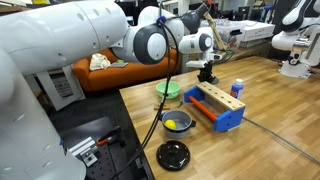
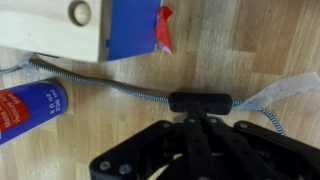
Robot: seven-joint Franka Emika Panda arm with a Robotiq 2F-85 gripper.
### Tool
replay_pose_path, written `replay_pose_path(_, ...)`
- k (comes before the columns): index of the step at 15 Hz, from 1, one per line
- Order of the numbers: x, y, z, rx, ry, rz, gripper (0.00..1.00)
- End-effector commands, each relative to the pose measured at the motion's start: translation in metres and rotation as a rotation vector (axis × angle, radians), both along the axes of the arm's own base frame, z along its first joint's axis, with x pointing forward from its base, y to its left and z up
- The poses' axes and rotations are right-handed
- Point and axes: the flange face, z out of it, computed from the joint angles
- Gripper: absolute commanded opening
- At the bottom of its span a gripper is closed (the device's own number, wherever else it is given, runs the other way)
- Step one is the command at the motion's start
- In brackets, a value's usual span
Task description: Turn on the light
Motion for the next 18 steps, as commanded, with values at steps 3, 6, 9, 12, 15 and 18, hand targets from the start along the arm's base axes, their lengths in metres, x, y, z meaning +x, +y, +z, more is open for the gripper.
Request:
replay_pose_path(3,0.004,0.002,0.003,0.052,-0.009,0.059,0.0)
replay_pose_path(6,0.006,0.004,0.012,0.058,-0.029,0.075,0.0)
replay_pose_path(9,0.008,0.006,0.012,0.065,-0.044,0.092,0.0)
replay_pose_path(12,0.004,0.007,0.001,0.069,-0.028,0.104,0.0)
replay_pose_path(15,0.003,0.008,-0.011,0.072,-0.013,0.11,0.0)
replay_pose_path(18,0.003,0.007,-0.01,0.07,-0.012,0.11,0.0)
